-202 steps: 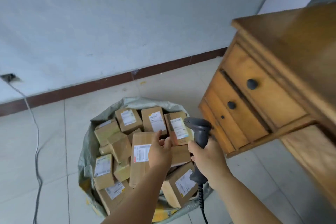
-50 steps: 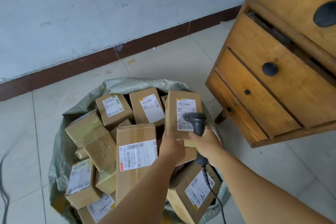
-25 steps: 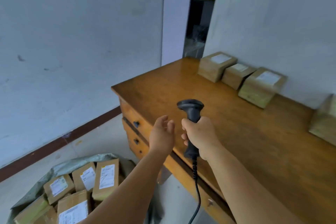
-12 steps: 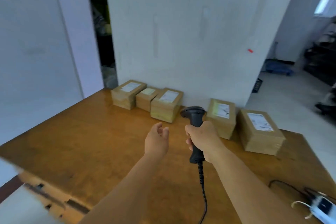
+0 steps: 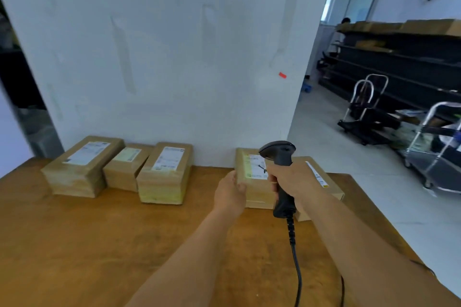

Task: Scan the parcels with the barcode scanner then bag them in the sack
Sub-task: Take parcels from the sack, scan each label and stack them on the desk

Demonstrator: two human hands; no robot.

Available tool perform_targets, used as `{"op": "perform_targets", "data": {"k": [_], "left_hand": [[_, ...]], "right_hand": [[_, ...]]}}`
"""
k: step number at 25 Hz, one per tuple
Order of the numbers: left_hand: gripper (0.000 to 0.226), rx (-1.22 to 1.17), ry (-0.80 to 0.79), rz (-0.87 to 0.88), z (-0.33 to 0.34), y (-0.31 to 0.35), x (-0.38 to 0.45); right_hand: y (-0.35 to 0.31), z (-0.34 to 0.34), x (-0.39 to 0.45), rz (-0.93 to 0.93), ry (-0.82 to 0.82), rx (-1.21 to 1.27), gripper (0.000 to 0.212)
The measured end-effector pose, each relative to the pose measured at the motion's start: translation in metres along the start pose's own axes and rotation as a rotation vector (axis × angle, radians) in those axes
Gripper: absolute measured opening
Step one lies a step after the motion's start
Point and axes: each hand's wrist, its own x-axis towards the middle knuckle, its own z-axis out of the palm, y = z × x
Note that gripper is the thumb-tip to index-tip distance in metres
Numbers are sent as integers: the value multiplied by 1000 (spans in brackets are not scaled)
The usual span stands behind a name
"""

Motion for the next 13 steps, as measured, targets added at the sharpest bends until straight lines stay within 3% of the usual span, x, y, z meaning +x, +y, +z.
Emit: {"op": "perform_targets", "data": {"k": [13], "left_hand": [[57,79,-95,-136,32,-39,93]], "right_hand": [[-24,18,62,105,45,-13,14]]}}
